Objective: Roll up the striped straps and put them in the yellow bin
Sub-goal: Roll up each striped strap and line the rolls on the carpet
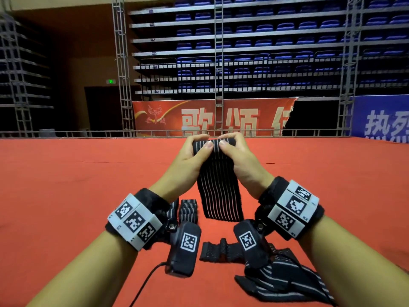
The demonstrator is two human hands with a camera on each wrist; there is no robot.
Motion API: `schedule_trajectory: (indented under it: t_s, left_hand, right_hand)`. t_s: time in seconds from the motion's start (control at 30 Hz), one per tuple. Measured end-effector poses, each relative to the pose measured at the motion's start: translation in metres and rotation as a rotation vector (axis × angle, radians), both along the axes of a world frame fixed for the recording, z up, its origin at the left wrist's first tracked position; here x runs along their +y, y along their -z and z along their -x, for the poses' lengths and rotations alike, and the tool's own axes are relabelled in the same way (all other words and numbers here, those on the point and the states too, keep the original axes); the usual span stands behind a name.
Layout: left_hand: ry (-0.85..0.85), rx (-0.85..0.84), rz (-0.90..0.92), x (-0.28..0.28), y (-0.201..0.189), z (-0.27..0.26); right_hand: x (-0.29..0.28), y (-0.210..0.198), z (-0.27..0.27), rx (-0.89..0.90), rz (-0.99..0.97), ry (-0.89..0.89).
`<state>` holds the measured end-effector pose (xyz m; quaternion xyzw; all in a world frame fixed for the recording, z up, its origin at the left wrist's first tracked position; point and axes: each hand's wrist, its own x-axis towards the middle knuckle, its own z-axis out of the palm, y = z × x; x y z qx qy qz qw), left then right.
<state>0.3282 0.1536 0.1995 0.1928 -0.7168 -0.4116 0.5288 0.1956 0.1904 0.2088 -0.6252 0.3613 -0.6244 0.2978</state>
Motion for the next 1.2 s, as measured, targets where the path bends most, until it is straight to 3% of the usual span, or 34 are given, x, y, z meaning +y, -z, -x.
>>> schedule_trajectory:
  t_s: [0.13, 0.37, 0.53, 1.03, 1.2]
  left_hand:
    - [-0.022, -0.031, 0.011, -0.001, 0.005, -0.006]
    - [-0.005, -0.018, -0.004, -0.006, 0.007, -0.012]
    - [-0.022, -0.034, 0.123, -0.007, 0.008, -0.011]
    - [-0.001, -0.03, -0.034, -0.01, 0.016, -0.006]
    - [0.017, -0.037, 0.01, -0.009, 0.016, -0.008]
  right_hand:
    - [-0.001, 0.005, 0.0, 0.093, -0.006, -0.001]
    - [-0.004, 0.014, 0.008, 0.096, 0.134, -0.056]
    - [-0.002, 0.009, 0.007, 0.013, -0.044, 0.016]
    - [-0.007, 0.013, 0.008, -0.005, 0.014, 0.063]
    - [-0.004, 0.015, 0.007, -0.036, -0.117, 0.012]
